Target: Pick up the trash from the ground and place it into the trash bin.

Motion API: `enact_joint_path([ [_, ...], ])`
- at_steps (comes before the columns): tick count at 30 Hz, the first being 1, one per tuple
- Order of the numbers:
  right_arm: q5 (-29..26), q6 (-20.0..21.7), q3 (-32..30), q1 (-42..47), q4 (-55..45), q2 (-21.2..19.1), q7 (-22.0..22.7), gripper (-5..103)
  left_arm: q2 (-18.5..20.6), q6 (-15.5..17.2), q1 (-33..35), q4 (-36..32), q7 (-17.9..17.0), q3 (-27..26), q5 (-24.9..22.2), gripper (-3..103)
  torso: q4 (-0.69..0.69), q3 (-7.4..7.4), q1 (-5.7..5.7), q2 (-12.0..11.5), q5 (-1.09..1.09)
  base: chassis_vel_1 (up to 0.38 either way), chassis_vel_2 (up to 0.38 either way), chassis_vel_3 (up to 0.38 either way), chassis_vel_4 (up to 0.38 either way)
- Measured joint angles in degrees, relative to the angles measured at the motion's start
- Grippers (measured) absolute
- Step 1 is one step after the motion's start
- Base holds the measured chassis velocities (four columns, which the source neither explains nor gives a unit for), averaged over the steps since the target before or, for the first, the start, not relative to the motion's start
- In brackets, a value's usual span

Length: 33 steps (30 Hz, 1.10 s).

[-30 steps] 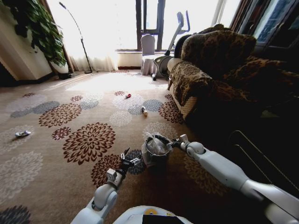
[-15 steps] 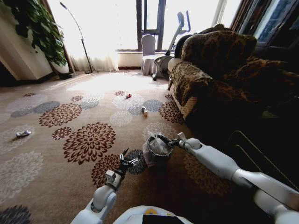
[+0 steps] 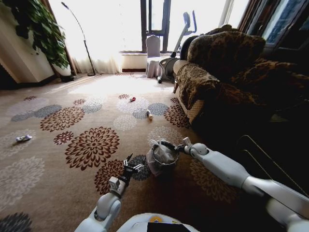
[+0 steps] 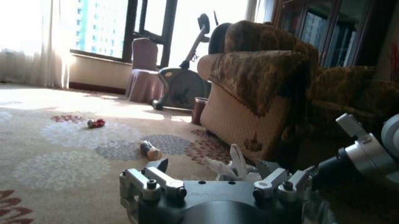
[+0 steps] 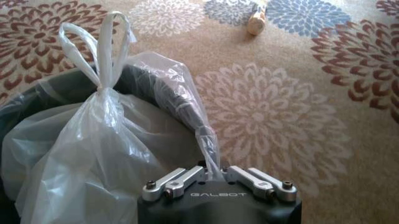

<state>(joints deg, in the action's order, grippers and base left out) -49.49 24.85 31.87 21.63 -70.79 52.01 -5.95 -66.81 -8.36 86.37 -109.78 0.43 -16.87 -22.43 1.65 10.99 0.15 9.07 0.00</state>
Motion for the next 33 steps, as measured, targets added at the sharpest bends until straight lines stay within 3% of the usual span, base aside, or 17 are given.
enact_joint_path([
  [14,-7.1,-10.1,-8.0,3.9,-15.0,-4.6,13.0,0,-0.1,0.7,-1.3,-0.7,-1.1,-0.3,-0.3,94,0.02,-0.01,0.0,0.0,-0.01,0.0,0.0,0.0,0.0],
  [23,-6.2,-9.6,-10.2,9.6,-24.9,-8.1,18.1,0,-3.2,1.1,-2.1,0.3,-1.4,-1.6,0.5,94,0.01,-0.02,-0.01,0.0,0.0,0.0,0.0,0.0,0.0],
  [33,-5.8,-8.4,-9.3,8.6,-22.1,-7.4,20.2,0,-4.1,0.8,-3.3,1.1,-1.8,-2.9,0.6,94,0.01,-0.02,-0.01,0.0,-0.02,-0.021,0.024,0.022,-0.023],
])
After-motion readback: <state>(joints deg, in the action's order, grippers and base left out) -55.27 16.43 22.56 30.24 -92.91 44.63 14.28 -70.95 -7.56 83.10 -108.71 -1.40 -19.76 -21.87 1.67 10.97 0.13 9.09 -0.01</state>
